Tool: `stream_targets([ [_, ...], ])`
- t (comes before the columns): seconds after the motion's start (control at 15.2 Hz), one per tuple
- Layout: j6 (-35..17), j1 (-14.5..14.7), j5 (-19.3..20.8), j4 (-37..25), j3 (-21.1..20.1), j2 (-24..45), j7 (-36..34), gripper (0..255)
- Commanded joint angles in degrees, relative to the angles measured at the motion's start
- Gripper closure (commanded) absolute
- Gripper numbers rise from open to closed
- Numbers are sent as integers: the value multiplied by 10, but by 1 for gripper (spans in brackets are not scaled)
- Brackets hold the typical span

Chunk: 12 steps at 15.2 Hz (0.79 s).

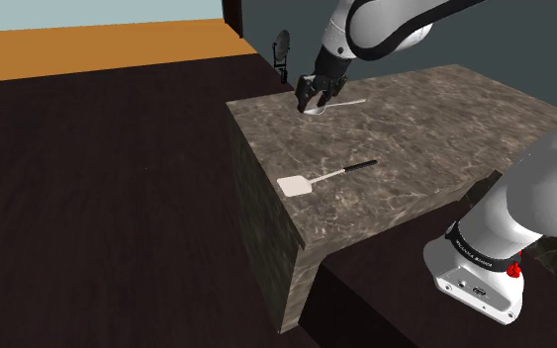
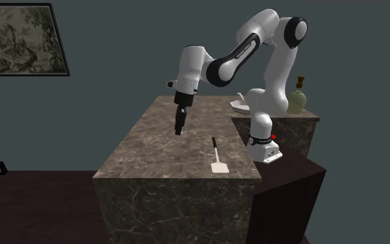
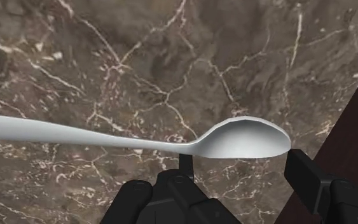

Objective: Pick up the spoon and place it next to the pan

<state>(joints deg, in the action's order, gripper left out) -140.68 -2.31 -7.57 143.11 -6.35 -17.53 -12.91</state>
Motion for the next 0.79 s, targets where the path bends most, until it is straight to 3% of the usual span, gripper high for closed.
stream_targets([
  [0.0, 17, 0, 1, -8, 0, -8, -2, 255],
  [0.46, 72, -2, 5, -41, 2, -30, -6, 255],
  [0.73, 84, -16, 3, 9, 42, -88, 48, 255],
])
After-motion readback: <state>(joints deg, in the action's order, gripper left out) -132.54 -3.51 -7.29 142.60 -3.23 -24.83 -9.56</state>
